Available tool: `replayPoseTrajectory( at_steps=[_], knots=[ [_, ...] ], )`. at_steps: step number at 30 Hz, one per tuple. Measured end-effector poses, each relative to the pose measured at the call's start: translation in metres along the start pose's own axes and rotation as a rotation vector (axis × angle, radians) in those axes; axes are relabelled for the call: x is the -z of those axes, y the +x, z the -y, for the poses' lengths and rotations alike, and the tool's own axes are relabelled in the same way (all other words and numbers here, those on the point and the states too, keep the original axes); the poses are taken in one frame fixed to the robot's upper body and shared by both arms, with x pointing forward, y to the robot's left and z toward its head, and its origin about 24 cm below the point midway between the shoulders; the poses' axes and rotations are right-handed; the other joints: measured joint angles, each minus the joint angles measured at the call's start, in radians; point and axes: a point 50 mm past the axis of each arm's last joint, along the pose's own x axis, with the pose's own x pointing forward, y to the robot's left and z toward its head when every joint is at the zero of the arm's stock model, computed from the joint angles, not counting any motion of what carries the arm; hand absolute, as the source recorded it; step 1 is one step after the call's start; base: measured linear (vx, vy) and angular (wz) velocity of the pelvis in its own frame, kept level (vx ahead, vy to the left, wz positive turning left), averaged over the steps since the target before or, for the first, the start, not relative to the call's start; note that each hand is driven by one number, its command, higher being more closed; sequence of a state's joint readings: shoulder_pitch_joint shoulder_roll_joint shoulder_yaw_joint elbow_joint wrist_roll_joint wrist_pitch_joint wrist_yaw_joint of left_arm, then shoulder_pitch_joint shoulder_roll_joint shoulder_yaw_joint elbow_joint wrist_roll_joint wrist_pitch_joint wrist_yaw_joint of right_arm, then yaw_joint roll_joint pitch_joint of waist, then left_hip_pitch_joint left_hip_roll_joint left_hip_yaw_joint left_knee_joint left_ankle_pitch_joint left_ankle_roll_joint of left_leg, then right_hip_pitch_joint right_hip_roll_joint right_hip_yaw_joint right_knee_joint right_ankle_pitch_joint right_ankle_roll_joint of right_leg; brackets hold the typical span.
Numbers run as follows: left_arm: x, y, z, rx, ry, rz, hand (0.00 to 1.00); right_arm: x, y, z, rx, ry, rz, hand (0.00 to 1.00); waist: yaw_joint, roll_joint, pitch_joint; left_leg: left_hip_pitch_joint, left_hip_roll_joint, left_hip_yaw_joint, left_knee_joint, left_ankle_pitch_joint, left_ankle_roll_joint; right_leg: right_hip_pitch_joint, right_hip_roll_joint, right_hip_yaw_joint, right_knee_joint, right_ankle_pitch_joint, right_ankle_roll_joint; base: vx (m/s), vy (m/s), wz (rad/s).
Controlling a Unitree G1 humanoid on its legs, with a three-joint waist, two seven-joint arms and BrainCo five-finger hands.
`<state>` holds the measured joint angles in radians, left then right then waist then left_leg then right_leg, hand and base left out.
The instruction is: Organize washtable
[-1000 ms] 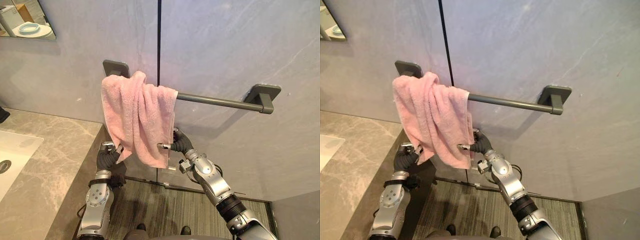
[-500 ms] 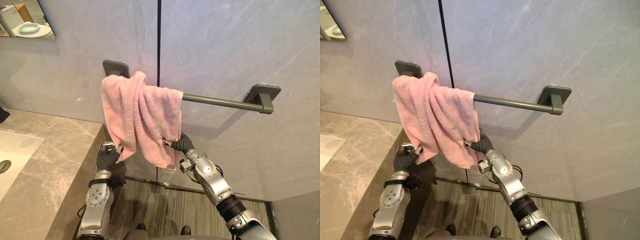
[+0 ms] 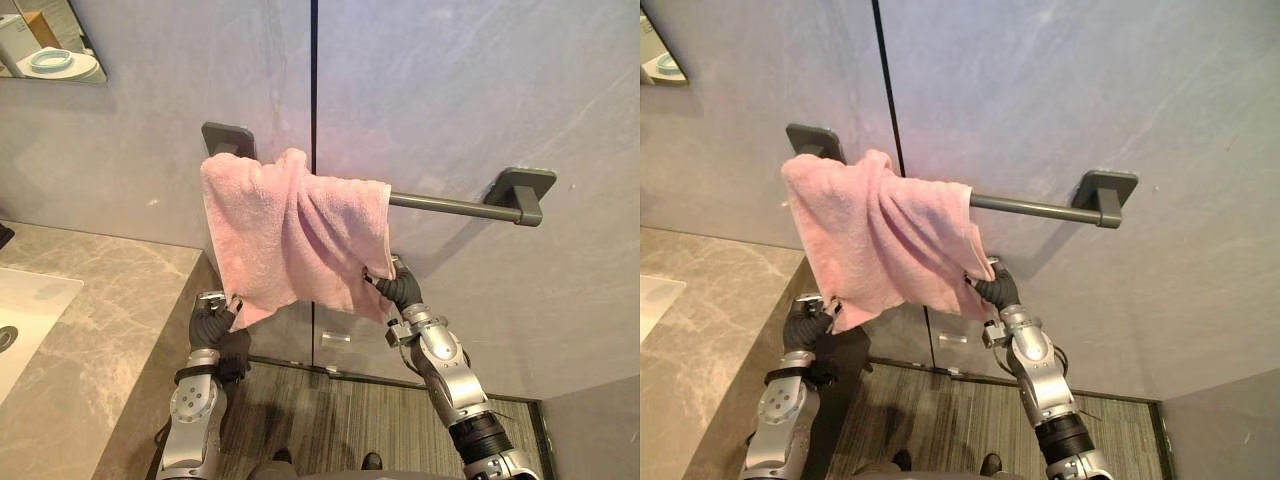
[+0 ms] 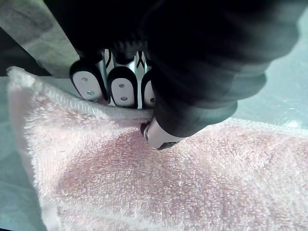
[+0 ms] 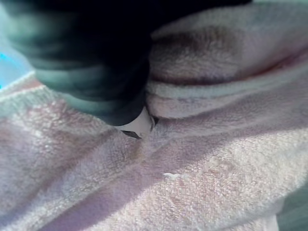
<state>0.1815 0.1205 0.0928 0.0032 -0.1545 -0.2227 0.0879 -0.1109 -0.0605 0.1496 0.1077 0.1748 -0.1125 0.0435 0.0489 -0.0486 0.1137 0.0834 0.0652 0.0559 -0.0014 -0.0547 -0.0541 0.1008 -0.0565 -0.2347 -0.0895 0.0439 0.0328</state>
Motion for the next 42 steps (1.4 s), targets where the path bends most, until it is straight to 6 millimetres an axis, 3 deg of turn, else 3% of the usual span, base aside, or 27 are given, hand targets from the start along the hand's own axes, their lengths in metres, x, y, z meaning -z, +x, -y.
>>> replayPoseTrajectory(
  at_steps=[21,34,42],
  knots=[
    [-0.009,0.0,0.002,-0.002,-0.026,0.044,1.0,-0.01,-0.015,0.04,0.197,-0.01,0.047,1.0,-0.036,0.003,0.001,0.005,0.001,0.015,-0.001,0.0,0.0,-0.001,0.001,0.015,-0.003,0.001,0.001,0.0,0.0,-0.01],
    [-0.008,0.0,0.009,0.026,-0.054,0.039,1.0,-0.008,-0.021,0.05,0.245,-0.005,0.044,1.0,-0.038,0.028,0.001,0.013,0.0,0.022,-0.009,0.0,0.0,0.0,0.001,0.02,-0.003,0.001,0.002,0.0,0.0,-0.01],
    [0.003,-0.001,0.009,0.029,-0.054,-0.01,1.0,-0.005,-0.023,0.05,0.26,0.011,0.038,1.0,-0.05,0.029,0.0,0.019,-0.001,0.025,-0.019,0.0,0.0,0.0,0.0,0.023,-0.003,-0.002,0.006,0.0,0.0,-0.01]
  ],
)
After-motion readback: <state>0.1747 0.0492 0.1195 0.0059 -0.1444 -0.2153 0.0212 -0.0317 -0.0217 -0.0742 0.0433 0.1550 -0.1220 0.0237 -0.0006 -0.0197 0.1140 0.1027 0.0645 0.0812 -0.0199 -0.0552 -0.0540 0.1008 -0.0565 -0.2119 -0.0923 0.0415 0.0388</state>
